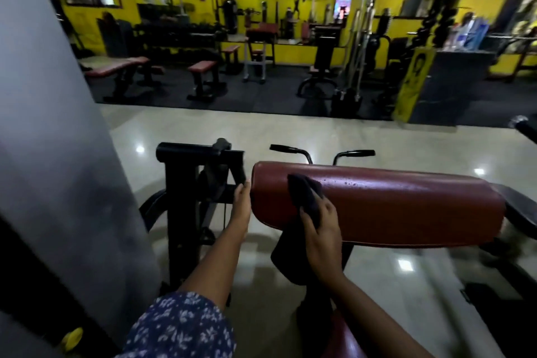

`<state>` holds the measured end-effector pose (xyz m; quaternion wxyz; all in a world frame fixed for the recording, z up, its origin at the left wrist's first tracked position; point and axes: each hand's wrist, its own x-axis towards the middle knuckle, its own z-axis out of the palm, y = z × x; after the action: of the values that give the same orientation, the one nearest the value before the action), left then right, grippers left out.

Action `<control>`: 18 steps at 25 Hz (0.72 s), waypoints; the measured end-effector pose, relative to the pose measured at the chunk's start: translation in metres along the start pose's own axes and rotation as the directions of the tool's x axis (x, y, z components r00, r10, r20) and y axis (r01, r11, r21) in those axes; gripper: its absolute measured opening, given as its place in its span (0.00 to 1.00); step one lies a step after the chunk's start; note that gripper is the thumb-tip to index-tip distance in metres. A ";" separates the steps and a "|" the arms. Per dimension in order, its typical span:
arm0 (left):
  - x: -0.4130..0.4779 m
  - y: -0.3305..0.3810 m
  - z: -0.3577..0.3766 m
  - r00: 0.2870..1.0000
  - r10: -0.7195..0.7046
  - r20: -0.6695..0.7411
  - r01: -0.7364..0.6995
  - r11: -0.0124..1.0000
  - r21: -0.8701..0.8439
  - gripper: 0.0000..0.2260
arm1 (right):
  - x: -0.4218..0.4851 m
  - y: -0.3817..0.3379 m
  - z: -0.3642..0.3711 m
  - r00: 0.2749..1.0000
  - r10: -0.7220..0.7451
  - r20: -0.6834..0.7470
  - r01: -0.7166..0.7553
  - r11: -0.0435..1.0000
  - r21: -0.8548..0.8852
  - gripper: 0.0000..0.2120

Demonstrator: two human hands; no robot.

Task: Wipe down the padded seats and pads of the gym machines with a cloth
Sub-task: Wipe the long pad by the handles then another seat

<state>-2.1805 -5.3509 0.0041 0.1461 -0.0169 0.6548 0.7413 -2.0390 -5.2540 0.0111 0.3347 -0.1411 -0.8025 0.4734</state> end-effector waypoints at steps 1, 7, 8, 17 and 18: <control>0.008 0.001 0.004 0.998 -0.043 0.046 0.046 0.997 -0.064 0.23 | 0.010 -0.003 0.009 0.999 -0.034 -0.013 0.033 0.998 -0.045 0.20; 0.002 -0.004 0.008 0.975 -0.086 0.206 0.147 0.941 -0.305 0.22 | 0.050 0.020 0.095 0.950 -0.310 0.038 0.252 0.688 -0.680 0.28; 0.002 -0.007 0.007 0.976 -0.074 0.206 0.138 0.938 -0.318 0.22 | 0.053 0.028 0.104 0.943 -0.328 0.047 0.252 0.616 -0.746 0.28; 0.021 -0.026 0.007 0.989 -0.092 0.116 0.104 0.989 -0.101 0.27 | 0.075 0.066 0.053 0.900 -0.342 -0.269 0.003 0.624 -0.782 0.27; 0.024 -0.030 0.007 0.990 -0.089 0.114 0.100 0.990 -0.101 0.29 | 0.075 0.059 0.061 0.900 -0.304 -0.314 -0.048 0.645 -0.763 0.27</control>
<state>-2.1951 -5.3360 -0.0287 0.2155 -0.0153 0.6040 0.7672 -2.1406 -5.2238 -0.0291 0.4410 -0.3055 -0.8434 0.0299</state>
